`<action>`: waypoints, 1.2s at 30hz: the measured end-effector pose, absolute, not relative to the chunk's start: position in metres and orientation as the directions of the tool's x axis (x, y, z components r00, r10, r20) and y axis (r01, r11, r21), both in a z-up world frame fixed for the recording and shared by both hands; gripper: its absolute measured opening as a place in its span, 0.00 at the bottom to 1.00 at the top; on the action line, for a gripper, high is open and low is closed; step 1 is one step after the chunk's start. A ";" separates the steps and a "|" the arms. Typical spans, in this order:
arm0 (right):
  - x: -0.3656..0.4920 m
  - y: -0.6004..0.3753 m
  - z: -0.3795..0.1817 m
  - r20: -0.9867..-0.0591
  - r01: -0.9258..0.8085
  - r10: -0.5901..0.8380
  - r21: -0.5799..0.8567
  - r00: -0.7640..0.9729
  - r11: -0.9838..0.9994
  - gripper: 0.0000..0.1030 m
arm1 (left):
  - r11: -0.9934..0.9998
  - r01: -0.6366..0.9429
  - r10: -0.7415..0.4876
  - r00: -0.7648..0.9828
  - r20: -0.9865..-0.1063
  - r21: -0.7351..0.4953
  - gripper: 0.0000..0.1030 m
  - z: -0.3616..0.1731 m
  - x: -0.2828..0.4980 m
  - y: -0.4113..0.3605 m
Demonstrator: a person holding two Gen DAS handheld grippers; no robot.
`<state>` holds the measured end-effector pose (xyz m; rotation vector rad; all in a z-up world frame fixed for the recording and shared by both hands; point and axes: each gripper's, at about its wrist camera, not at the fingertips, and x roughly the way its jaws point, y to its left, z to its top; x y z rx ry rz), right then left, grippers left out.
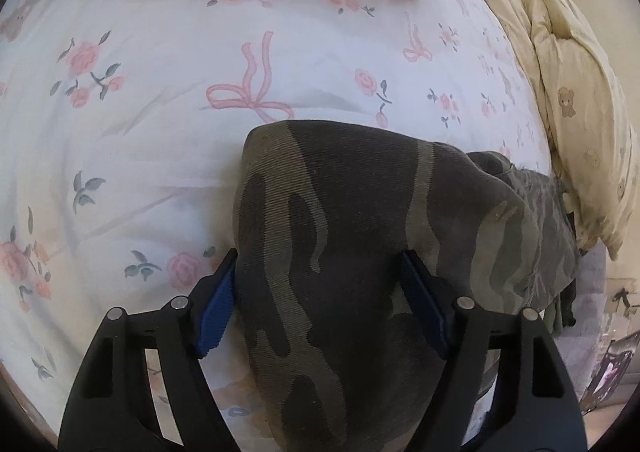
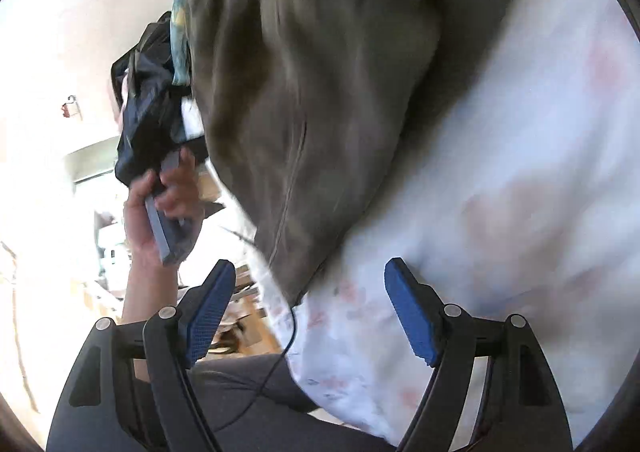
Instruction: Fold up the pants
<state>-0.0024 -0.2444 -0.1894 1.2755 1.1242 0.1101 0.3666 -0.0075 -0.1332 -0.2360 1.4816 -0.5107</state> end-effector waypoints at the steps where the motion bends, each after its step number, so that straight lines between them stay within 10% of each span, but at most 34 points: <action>1: 0.001 -0.232 -0.199 -0.589 0.493 0.641 0.795 0.492 0.353 0.77 | 0.873 0.185 -0.460 0.005 -0.888 -0.451 0.71 -0.133 0.371 -0.013; 12: 0.030 -0.220 -0.201 -0.563 0.425 0.472 0.825 0.678 0.373 0.75 | 0.872 0.226 -0.448 0.006 -0.894 -0.435 0.62 -0.132 0.382 -0.022; 22: 0.036 -0.230 -0.206 -0.594 0.419 0.441 0.797 0.673 0.435 0.16 | 0.914 0.266 -0.342 0.094 -0.935 -0.308 0.11 -0.121 0.369 -0.044; 36: 0.035 -0.187 -0.135 -0.521 0.273 0.485 0.827 0.703 0.492 0.12 | 0.914 0.216 -0.381 0.175 -0.908 -0.342 0.06 -0.062 0.351 0.005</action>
